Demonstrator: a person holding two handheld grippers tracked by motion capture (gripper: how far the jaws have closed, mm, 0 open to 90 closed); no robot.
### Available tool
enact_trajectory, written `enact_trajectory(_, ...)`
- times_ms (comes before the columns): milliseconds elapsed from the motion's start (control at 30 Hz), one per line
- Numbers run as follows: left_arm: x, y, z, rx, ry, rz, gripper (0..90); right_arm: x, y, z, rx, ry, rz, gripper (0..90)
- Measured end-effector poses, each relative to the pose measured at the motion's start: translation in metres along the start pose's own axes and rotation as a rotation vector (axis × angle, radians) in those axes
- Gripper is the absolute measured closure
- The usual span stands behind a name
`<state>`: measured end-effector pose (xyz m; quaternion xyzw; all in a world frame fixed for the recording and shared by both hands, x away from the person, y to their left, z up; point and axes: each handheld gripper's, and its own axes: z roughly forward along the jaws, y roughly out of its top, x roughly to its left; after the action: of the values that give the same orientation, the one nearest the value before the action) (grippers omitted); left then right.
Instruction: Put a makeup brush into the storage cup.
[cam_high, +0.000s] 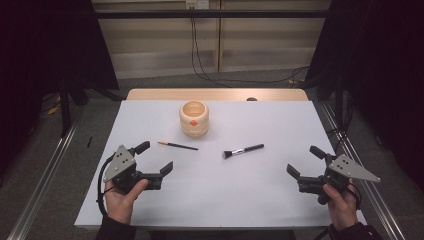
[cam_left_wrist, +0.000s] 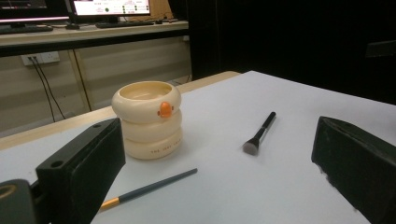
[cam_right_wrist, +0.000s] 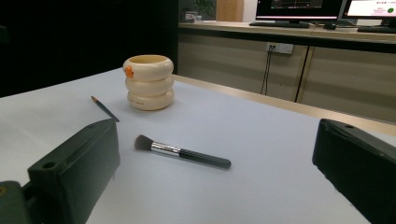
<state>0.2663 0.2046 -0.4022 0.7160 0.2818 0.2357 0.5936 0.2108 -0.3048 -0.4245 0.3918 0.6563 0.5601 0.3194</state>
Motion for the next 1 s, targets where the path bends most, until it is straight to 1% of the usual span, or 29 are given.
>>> enact_trajectory(67, 0.001, 0.002, 0.002, 0.008, 0.001, 0.004, 2.9, 0.000, 0.000, 0.000, -0.002, -0.001, 0.000, 0.2)
enact_trajectory(133, 0.003, 0.003, 0.005, 0.008, -0.004, -0.003, 2.9, 0.000, 0.000, 0.000, -0.005, 0.003, 0.002, 0.3)
enact_trajectory(167, 0.005, 0.003, 0.006, 0.017, -0.002, 0.005, 3.0, 0.000, -0.001, 0.000, 0.002, 0.003, -0.002, 0.3)
enact_trajectory(233, 0.009, 0.002, 0.009, 0.022, -0.005, -0.004, 3.1, 0.000, -0.001, 0.000, 0.000, 0.004, 0.001, 0.3)
enact_trajectory(267, 0.012, 0.002, 0.011, 0.032, 0.005, -0.005, 3.1, 0.000, -0.001, 0.000, -0.002, 0.002, 0.007, 0.2)
enact_trajectory(300, 0.013, 0.001, 0.012, 0.031, 0.000, -0.007, 3.1, 0.000, -0.001, 0.000, -0.001, 0.001, 0.008, 0.3)
enact_trajectory(333, 0.015, 0.001, 0.014, 0.029, -0.002, -0.008, 3.1, 0.000, -0.001, 0.000, -0.002, 0.006, 0.005, 0.2)
enact_trajectory(367, 0.017, 0.002, 0.014, 0.032, 0.006, -0.008, 3.1, 0.000, -0.001, 0.000, 0.001, 0.005, -0.004, 0.3)
enact_trajectory(400, 0.018, 0.002, 0.015, 0.030, 0.005, -0.014, 3.1, 0.000, -0.001, 0.000, 0.001, 0.005, -0.004, 0.3)
enact_trajectory(467, 0.022, 0.003, 0.017, 0.025, 0.008, -0.010, 3.1, -0.001, -0.001, 0.000, 0.001, 0.004, -0.003, 0.2)
enact_trajectory(500, 0.023, 0.004, 0.017, 0.024, 0.017, -0.010, 3.1, 0.000, -0.001, 0.000, 0.000, 0.003, -0.001, 0.3)
enact_trajectory(533, 0.025, 0.005, 0.018, 0.020, 0.019, -0.019, 3.1, 0.000, -0.001, 0.000, -0.003, -0.002, 0.006, 0.3)
enact_trajectory(633, 0.028, 0.008, 0.020, 0.005, 0.027, -0.016, 3.2, 0.000, -0.001, -0.001, -0.004, -0.001, 0.004, 0.3)
enact_trajectory(733, 0.032, 0.010, 0.026, -0.006, 0.028, -0.024, 3.5, 0.000, -0.001, 0.000, 0.000, 0.000, 0.009, 0.3)
enact_trajectory(833, 0.035, 0.016, 0.031, -0.001, 0.029, -0.006, 3.6, 0.000, -0.001, 0.000, -0.001, 0.003, 0.011, 0.4)
enact_trajectory(867, 0.036, 0.017, 0.033, -0.013, 0.031, -0.007, 3.6, 0.000, -0.001, -0.001, 0.002, 0.004, 0.011, 0.4)
enact_trajectory(900, 0.038, 0.019, 0.034, -0.014, 0.037, -0.013, 3.6, 0.000, -0.001, 0.000, 0.001, 0.000, 0.011, 0.4)
enact_trajectory(933, 0.039, 0.019, 0.036, -0.018, 0.032, -0.023, 3.6, 0.000, -0.001, 0.000, 0.001, 0.000, 0.011, 0.4)
enact_trajectory(1000, 0.041, 0.020, 0.039, -0.012, 0.037, -0.020, 3.6, -0.001, -0.002, -0.001, 0.002, 0.005, 0.007, 0.7)
